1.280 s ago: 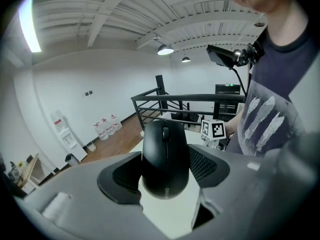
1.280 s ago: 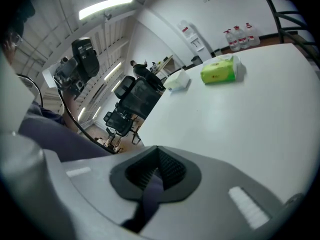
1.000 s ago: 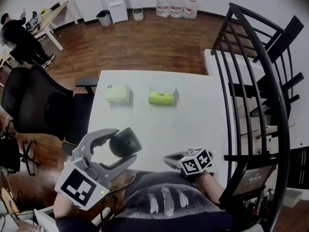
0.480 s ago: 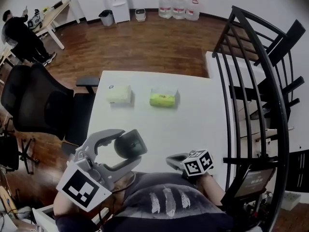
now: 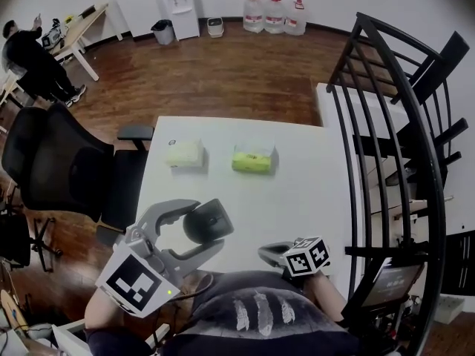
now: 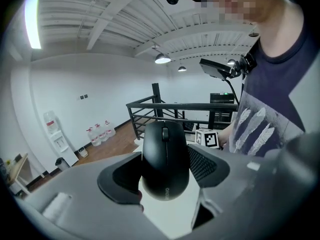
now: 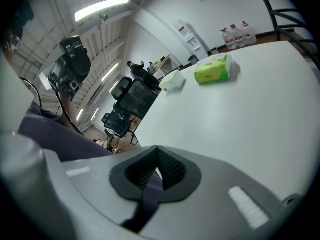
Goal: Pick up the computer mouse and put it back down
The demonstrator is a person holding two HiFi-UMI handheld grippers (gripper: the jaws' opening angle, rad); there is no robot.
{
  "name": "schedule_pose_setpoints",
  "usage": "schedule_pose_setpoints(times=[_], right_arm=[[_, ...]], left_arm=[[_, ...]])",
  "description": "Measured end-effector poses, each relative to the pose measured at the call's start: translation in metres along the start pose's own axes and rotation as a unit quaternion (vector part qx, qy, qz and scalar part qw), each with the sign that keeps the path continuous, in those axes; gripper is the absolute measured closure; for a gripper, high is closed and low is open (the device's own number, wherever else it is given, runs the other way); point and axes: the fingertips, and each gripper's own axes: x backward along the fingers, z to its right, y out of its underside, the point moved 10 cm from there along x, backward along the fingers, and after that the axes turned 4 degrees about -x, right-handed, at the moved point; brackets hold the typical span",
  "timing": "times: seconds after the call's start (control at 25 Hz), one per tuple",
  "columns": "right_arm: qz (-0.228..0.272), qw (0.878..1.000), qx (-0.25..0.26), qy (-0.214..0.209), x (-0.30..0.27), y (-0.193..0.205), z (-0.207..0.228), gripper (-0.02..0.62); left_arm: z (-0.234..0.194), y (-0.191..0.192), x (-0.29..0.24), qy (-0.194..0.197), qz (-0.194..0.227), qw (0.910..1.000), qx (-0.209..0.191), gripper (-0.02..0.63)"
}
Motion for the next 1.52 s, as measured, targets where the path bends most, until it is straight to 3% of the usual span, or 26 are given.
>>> schedule_pose_setpoints(times=[0.2,0.76,1.04,1.52], right_arm=[[0.002,1.000,-0.009,0.003,0.001,0.005,0.003,0.592],[-0.008,1.000,0.001,-0.003,-0.005,-0.001,-0.003,0.592],[0.007,1.000,-0.012,0.007,-0.001,0.006,0.005,0.592],[0.030,0.998,-0.038,0.034,0.008,0.018,0.004,0.592]], left_arm=[[0.000,0.005,-0.004,0.005,-0.005,1.0000,-0.001,0.303],[-0.007,0.005,0.016,-0.033,-0.005,0.9994,-0.001,0.302],[-0.016,0.028,-0.008,-0.067,-0.074,0.9946,-0.029,0.302],[-0.049,0.065,-0.061,-0.012,-0.126,0.9919,-0.011,0.302]])
